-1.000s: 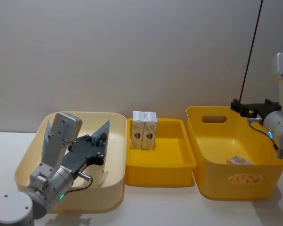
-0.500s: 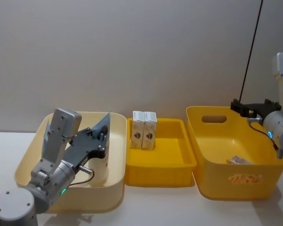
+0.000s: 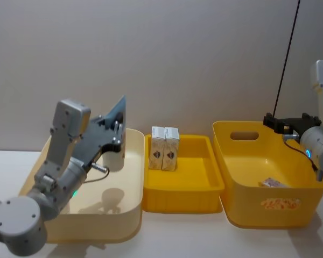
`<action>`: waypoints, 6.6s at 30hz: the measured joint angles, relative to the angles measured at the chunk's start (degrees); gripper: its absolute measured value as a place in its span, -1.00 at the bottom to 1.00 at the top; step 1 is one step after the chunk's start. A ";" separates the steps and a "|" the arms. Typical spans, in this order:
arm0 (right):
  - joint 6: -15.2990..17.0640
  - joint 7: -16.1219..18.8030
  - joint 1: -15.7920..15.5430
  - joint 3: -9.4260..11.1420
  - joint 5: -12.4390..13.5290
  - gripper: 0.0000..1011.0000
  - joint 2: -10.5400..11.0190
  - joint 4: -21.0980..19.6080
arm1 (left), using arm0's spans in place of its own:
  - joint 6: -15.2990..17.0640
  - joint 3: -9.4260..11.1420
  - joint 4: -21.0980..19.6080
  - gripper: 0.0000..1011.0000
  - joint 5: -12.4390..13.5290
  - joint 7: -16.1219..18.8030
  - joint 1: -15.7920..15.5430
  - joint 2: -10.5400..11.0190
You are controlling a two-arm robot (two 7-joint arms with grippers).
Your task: Bimanual collaborative sorting of washing and personal care products
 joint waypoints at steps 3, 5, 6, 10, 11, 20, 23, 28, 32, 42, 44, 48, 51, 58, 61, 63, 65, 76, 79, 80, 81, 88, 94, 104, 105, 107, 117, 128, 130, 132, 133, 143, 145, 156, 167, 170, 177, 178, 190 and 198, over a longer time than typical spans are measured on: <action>-0.06 0.02 0.02 -0.04 -0.05 0.98 0.02 0.09 | -0.96 -0.20 -0.64 -0.77 0.36 -0.02 -0.95 -0.19; -0.22 0.12 0.11 -0.17 -0.16 0.98 0.09 0.20 | -1.57 -0.37 -1.10 -0.77 0.39 -0.28 -1.78 -0.40; -0.54 0.41 0.20 -0.41 -0.35 0.98 0.25 0.34 | -1.74 -0.46 -1.27 -0.77 0.37 -0.44 -2.15 -0.49; -1.69 1.54 0.38 -1.37 -0.94 0.98 0.83 0.60 | -2.54 -0.82 -1.71 -0.77 -0.26 -1.73 -3.71 -0.94; -1.93 1.82 0.40 -1.50 -1.04 0.98 0.91 0.62 | -2.79 -0.92 -1.76 -0.77 -0.69 -2.32 -4.22 -1.11; -4.79 6.73 0.26 -3.88 -1.77 0.98 2.86 0.34 | -3.55 -1.59 -1.12 -0.77 -4.22 -7.05 -7.80 -2.49; -5.33 8.67 0.00 -4.53 -1.78 0.98 3.62 -0.11 | -3.55 -1.84 -0.38 -0.77 -5.94 -9.21 -9.19 -3.20; -6.03 12.00 -0.35 -5.38 -1.61 0.98 4.75 -0.89 | -3.26 -2.04 0.29 -0.77 -7.54 -11.10 -10.23 -3.83; -6.41 14.82 -0.66 -6.11 -1.19 0.98 5.83 -1.65 | -2.82 -2.16 0.50 -0.77 -8.72 -12.34 -10.66 -4.15; -7.46 23.64 -1.20 -8.18 0.73 0.98 8.98 -3.17 | -1.72 -2.29 -0.26 -0.77 -10.23 -13.43 -10.43 -4.49; -7.74 24.52 -1.19 -8.43 0.98 0.98 9.22 -3.18 | -1.46 -2.31 -0.58 -0.77 -10.37 -13.44 -10.26 -4.53; -8.15 25.81 -1.15 -9.13 1.47 0.98 9.21 -3.32 | -1.08 -2.37 -1.21 -0.77 -10.44 -13.41 -9.95 -4.57; -8.15 26.11 -1.16 -9.64 1.78 0.98 8.73 -3.70 | -0.79 -2.44 -1.78 -0.77 -10.44 -13.23 -9.71 -4.57; -7.85 27.73 -1.11 -10.48 3.16 0.98 7.85 -4.14 | -0.33 -2.68 -2.62 -0.77 -10.38 -12.81 -9.21 -4.61; -7.61 28.98 -0.89 -10.78 4.09 0.98 7.54 -4.18 | -0.31 -2.74 -2.60 -0.77 -10.38 -12.76 -9.13 -4.84; -7.34 30.00 -0.65 -11.01 4.84 0.98 7.32 -4.18 | -0.33 -2.76 -2.48 -0.77 -10.38 -12.75 -9.13 -4.94; -7.06 30.87 -0.47 -11.14 5.44 0.98 7.20 -4.18 | -0.39 -2.77 -2.29 -0.77 -10.40 -12.77 -9.15 -5.05; -3.72 37.87 1.62 -12.32 10.35 0.98 6.39 -3.47 | -1.21 -2.93 -0.82 -0.77 -10.68 -13.06 -9.36 -5.85; -2.72 39.36 2.19 -12.63 11.43 0.98 6.25 -3.12 | -1.36 -2.99 -0.61 -0.77 -10.71 -13.09 -9.36 -5.97; -2.19 40.30 2.60 -12.85 11.96 0.98 6.20 -2.89 | -1.40 -3.02 -0.58 -0.77 -10.71 -13.09 -9.35 -6.00; -1.74 40.98 2.80 -12.97 12.36 0.98 6.18 -2.77 | -1.45 -3.06 -0.55 -0.77 -10.71 -13.09 -9.33 -6.03; 1.93 46.10 5.08 -14.56 15.00 0.98 6.16 -1.17 | -1.60 -3.26 -0.54 -0.77 -10.71 -13.05 -9.01 -6.06; 4.95 49.14 7.19 -15.86 16.55 0.98 6.12 0.61 | -1.74 -3.38 -0.54 -0.77 -10.72 -13.01 -8.72 -6.12; 5.29 48.91 8.69 -16.83 16.77 0.98 5.53 1.69 | -1.83 -3.52 -0.58 -0.77 -10.76 -12.86 -8.24 -6.22; 5.06 48.70 8.75 -16.89 16.69 0.98 5.48 1.70 | -1.83 -3.52 -0.58 -0.77 -10.76 -12.86 -8.24 -6.22; 4.35 48.10 8.88 -17.10 16.33 0.98 5.37 1.71 | -1.83 -3.53 -0.63 -0.77 -10.77 -12.81 -8.15 -6.24; 0.24 45.39 9.66 -18.67 13.59 0.98 5.25 1.66 | -1.58 -3.57 -0.86 -0.77 -10.73 -12.55 -7.78 -6.28; -3.81 44.40 10.90 -20.80 11.47 0.98 4.97 2.87 | -1.31 -3.51 -1.19 -0.77 -10.51 -12.25 -7.56 -6.36; -4.67 44.24 11.26 -21.27 11.11 0.98 4.78 3.40 | -1.25 -3.50 -1.29 -0.77 -10.43 -12.17 -7.52 -6.37; -5.15 44.11 11.49 -21.52 10.89 0.98 4.64 3.74 | -1.18 -3.48 -1.41 -0.77 -10.35 -12.10 -7.44 -6.37; -5.77 43.93 11.74 -21.80 10.60 0.98 4.43 4.18 | -1.15 -3.48 -1.46 -0.77 -10.32 -12.08 -7.41 -6.37; -8.75 42.30 13.27 -23.20 9.34 0.98 2.93 6.93 | -1.01 -3.54 -1.95 -0.77 -9.95 -11.67 -7.04 -6.36; -9.19 41.99 13.53 -23.43 9.16 0.98 2.63 7.37 | -1.01 -3.57 -2.00 -0.77 -9.89 -11.62 -6.99 -6.37; -10.49 41.15 14.22 -24.05 8.68 0.71 1.83 8.73 | -1.25 -3.81 -2.22 -0.77 -9.61 -11.38 -6.78 -6.42; -11.04 40.76 14.55 -24.32 8.46 0.30 1.49 9.29 | -1.38 -3.90 -2.30 -0.77 -9.50 -11.30 -6.72 -6.44; -11.10 40.73 14.60 -24.35 8.43 0.26 1.45 9.36 | -1.39 -3.92 -2.31 -0.77 -9.48 -11.28 -6.70 -6.43; -11.22 40.66 14.65 -24.39 8.36 0.22 1.38 9.51 | -1.46 -3.96 -2.36 -0.69 -9.46 -11.25 -6.67 -6.43; -11.23 40.66 14.65 -24.40 8.36 0.21 1.37 9.51 | -1.46 -3.96 -2.36 -0.59 -9.45 -11.25 -6.67 -6.44; -11.32 40.50 14.76 -24.45 8.33 0.20 1.44 9.63 | -1.47 -3.96 -2.36 0.13 -9.44 -11.24 -6.67 -6.44; -11.08 39.01 14.97 -23.74 8.12 0.20 2.64 9.49 | -1.47 -3.95 -2.34 0.61 -9.44 -11.24 -6.67 -6.44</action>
